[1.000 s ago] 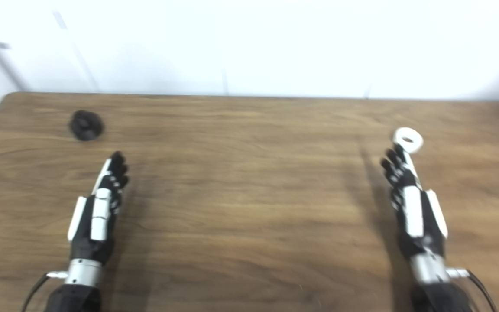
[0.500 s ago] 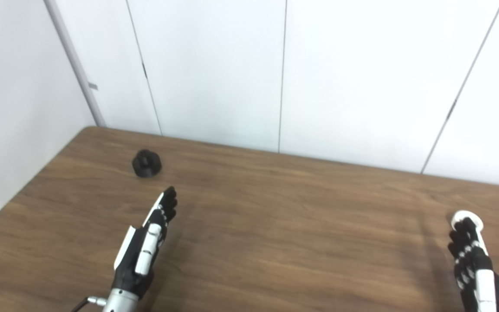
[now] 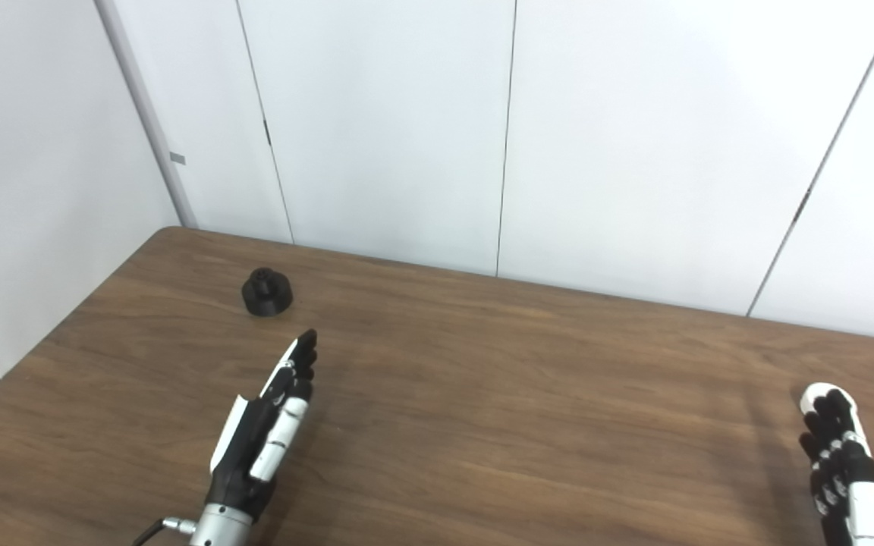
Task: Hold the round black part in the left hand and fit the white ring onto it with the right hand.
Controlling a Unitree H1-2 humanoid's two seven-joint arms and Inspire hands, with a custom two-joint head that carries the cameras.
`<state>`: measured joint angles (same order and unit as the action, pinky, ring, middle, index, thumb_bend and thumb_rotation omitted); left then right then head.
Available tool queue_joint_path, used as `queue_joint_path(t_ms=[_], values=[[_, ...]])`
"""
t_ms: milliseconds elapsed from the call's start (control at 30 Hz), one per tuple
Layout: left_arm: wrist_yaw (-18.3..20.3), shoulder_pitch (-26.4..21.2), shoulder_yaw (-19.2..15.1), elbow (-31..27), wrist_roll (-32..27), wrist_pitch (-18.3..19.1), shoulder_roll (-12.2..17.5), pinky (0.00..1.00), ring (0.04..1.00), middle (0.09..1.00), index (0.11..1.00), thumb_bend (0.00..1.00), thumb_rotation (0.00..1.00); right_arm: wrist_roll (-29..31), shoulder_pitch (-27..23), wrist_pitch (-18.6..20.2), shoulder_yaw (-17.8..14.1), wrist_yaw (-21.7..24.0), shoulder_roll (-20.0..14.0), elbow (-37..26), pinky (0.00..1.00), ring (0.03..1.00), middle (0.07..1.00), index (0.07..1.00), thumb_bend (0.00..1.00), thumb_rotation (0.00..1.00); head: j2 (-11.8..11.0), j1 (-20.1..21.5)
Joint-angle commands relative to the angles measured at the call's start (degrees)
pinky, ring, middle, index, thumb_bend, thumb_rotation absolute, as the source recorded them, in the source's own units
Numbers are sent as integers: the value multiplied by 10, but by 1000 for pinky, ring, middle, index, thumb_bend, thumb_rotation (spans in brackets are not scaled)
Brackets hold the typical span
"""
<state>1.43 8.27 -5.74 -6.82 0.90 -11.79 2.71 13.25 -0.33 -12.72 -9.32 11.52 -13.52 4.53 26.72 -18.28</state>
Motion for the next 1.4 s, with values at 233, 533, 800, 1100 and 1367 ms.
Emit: queue_joint_path(t_ms=[233, 533, 800, 1100, 1367], values=[[-59, 8, -16, -54, 110, 100, 4, 964, 965, 955, 945, 699, 325, -4, 45, -9, 9, 2, 17, 55, 1000, 978, 983, 996, 497, 1000, 5, 3], [-55, -59, -58, -96, 168, 259, 81, 995, 981, 960, 928, 849, 259, 0, 42, -16, 8, 4, 22, 60, 1000, 967, 980, 996, 521, 1000, 6, 3], [-54, -106, -64, -59, 197, 304, 155, 1000, 1000, 974, 915, 902, 264, -2, 43, -19, 8, 1, 23, 60, 1000, 956, 967, 981, 521, 1000, 8, 3], [-62, -154, -58, -11, 232, 341, 197, 1000, 1000, 961, 889, 907, 306, -2, 45, -21, 8, -1, 26, 58, 1000, 940, 956, 976, 518, 1000, 11, 2], [-88, -222, -20, 88, 310, 350, 244, 1000, 998, 932, 833, 938, 348, -4, 51, -10, 9, -4, 28, 45, 1000, 936, 950, 973, 533, 1000, 12, 5]])
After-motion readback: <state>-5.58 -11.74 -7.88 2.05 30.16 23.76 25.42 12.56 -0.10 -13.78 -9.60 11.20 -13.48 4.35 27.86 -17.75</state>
